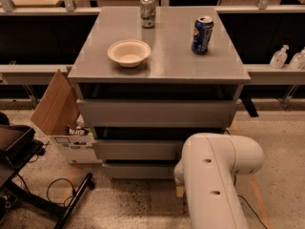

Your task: Open bottom drawer

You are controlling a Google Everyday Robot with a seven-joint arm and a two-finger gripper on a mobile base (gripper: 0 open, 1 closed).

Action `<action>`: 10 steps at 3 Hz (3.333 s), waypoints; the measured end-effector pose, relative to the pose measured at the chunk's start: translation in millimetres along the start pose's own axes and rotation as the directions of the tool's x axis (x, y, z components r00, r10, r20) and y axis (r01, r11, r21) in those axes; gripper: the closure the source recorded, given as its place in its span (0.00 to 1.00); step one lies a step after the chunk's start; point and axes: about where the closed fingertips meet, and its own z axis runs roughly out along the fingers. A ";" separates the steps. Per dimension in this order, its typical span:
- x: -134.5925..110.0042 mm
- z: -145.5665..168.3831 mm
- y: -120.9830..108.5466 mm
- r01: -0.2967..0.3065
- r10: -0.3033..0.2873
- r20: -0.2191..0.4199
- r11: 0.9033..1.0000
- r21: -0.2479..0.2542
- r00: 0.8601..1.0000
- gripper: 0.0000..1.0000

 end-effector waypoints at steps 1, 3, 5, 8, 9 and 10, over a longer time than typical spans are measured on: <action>-1.5 14.6 5.4 -0.005 0.005 0.014 1.000 -0.010 1.000 0.42; -1.6 10.6 4.6 -0.005 0.005 0.014 1.000 -0.010 1.000 0.87; -1.9 5.0 3.5 -0.005 0.005 0.014 1.000 -0.010 1.000 1.00; -2.4 -7.9 0.9 -0.004 0.005 0.014 1.000 -0.010 1.000 1.00; -2.5 -11.1 0.3 -0.004 0.005 0.014 1.000 -0.010 1.000 1.00; -2.7 -16.5 -0.8 -0.004 0.005 0.014 1.000 -0.010 1.000 1.00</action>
Offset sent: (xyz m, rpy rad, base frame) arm -0.0368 0.0119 -0.0029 -0.0367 0.0253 0.0128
